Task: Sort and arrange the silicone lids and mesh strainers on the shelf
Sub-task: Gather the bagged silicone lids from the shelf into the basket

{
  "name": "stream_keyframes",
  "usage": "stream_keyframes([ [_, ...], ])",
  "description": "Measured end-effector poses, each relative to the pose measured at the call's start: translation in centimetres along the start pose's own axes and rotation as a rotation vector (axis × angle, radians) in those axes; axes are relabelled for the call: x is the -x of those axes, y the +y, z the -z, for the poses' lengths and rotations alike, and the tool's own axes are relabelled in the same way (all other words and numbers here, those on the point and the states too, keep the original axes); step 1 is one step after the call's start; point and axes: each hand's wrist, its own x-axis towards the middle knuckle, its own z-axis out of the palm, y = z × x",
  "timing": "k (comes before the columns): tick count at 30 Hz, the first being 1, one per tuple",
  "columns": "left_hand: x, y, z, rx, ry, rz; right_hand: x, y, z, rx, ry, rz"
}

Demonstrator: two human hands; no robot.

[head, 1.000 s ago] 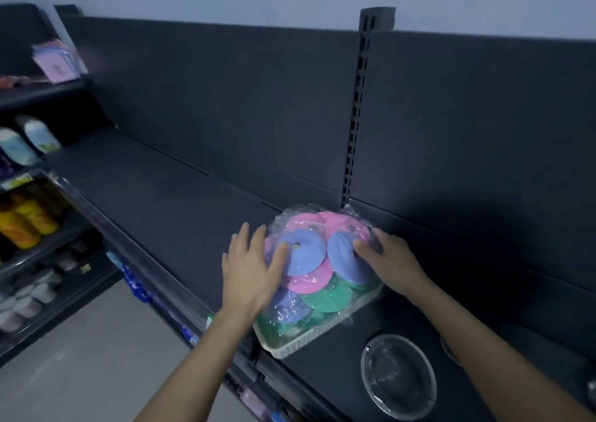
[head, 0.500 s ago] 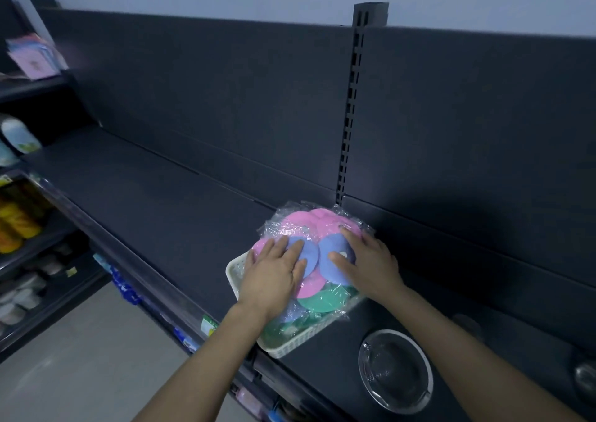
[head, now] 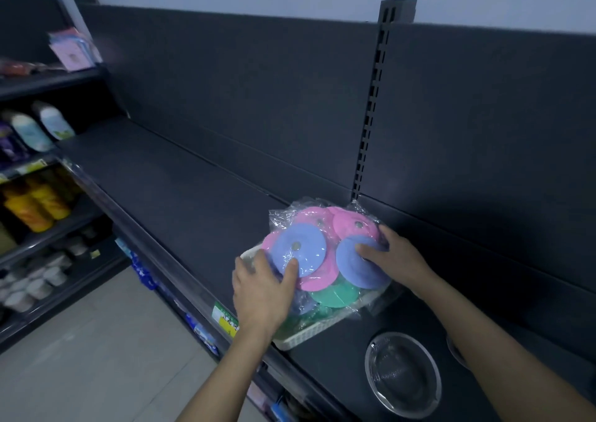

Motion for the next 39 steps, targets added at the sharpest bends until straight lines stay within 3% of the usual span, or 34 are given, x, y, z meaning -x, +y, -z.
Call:
stream_keyframes([
  [7, 0.1, 0.5, -0.1, 0.066, -0.023, 0.046, -1.0, -0.2, -1.3, 0.057, 0.096, -0.045],
  [11, 0.1, 0.8, 0.3, 0.014, 0.036, -0.008, 1.2, -0.3, -0.8, 0.101, 0.245, 0.109],
  [16, 0.1, 1.5, 0.6, -0.049, 0.011, -0.191, 4.3, 0.6, -1.5, 0.279, 0.112, 0.164],
  [23, -1.1, 2.6, 0.4, -0.102, -0.003, -0.405, 3.8, -1.8, -0.2, 0.144, 0.204, 0.166],
  [27, -1.6, 1.9, -0.2, -0.128, -0.006, -0.444, 1.9, -3.9, 0.6, -0.12, 0.214, 0.107],
  [30, -1.7, 1.6, -0.4, -0.155, -0.001, -0.464, 0.2, -3.7, -0.4, 0.032, 0.218, 0.103],
  [34, -0.9, 2.1, 0.3, -0.023, 0.074, -0.397, -0.7, -3.1, -0.2, 0.025, 0.149, 0.012],
  [39, -0.1, 0.9, 1.7, 0.106, 0.133, -0.112, -1.1, -2.0, 1.0, -0.221, 0.178, -0.07],
])
